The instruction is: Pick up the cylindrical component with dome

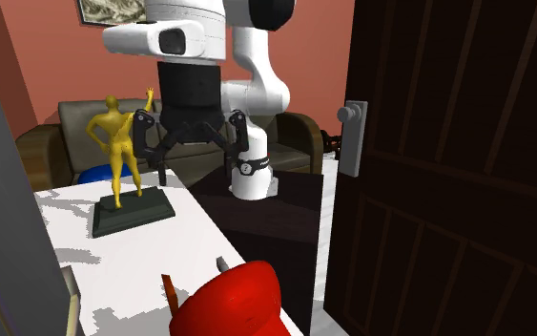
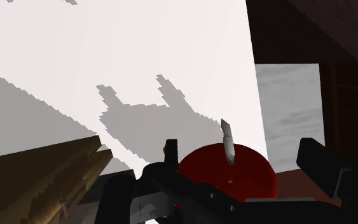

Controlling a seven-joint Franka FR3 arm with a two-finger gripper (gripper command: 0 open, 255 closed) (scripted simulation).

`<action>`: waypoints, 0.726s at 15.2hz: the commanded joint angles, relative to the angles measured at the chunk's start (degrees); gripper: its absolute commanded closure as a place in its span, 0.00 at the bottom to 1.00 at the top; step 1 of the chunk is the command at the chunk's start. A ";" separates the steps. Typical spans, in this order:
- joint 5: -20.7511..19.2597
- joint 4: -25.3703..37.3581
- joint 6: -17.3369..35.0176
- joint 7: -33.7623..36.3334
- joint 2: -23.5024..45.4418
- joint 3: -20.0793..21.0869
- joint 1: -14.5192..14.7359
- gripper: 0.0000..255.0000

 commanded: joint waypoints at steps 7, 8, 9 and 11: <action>-2.83 5.00 7.57 -3.28 16.22 2.51 2.62 0.00; -3.33 5.92 8.25 -3.59 18.28 2.79 2.96 0.00; -3.86 6.87 8.89 -3.89 20.34 3.06 3.31 0.00; -4.31 7.29 9.90 -3.90 22.06 3.15 3.53 0.00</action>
